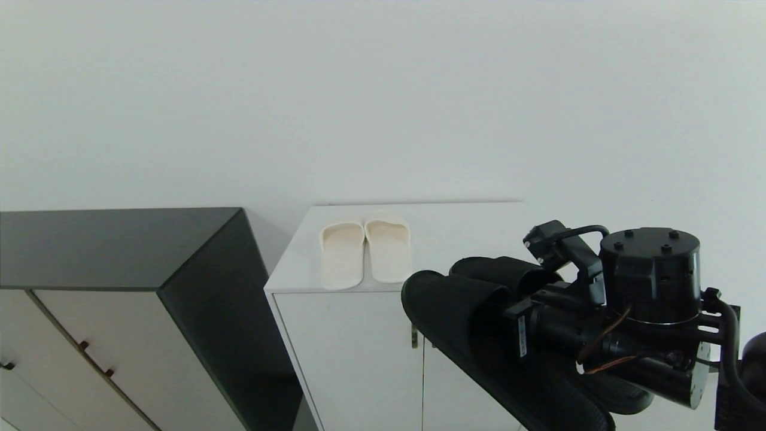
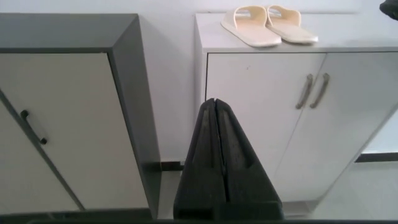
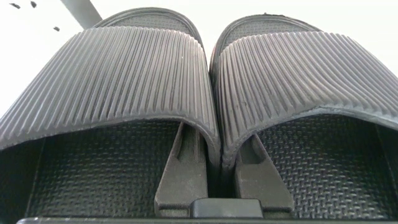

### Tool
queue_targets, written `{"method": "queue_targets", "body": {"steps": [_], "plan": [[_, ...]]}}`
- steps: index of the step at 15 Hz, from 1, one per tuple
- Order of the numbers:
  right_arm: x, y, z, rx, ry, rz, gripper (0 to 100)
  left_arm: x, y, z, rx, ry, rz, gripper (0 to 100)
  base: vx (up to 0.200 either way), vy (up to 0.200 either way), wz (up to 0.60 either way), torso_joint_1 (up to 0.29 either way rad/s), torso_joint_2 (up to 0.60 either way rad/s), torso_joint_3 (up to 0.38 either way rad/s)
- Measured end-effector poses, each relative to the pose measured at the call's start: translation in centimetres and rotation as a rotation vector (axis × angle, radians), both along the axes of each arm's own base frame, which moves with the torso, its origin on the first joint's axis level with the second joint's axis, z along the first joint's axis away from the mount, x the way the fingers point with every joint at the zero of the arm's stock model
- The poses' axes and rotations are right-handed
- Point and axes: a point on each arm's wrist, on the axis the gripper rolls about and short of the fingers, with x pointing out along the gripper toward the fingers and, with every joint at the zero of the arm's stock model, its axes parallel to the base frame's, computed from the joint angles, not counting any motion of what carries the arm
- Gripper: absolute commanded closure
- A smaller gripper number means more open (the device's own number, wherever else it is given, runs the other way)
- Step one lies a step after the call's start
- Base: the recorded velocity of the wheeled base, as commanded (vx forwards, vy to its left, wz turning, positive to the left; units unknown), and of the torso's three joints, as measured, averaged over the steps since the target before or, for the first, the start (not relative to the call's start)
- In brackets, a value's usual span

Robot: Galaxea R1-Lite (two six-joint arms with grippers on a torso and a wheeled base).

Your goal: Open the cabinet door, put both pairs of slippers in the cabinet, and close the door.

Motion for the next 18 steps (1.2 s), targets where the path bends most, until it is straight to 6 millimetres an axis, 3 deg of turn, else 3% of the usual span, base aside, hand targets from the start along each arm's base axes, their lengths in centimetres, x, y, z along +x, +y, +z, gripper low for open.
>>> {"method": "queue_targets", "body": {"steps": [18], "plan": [[-0.3, -0.2, -1.8, -0.028, 0.031, 0.030, 100, 0.0, 0.0, 0.0, 0.000, 0.000, 0.000, 100, 0.000, 0.000, 0.00, -0.012, 0.03, 0.018]]}}
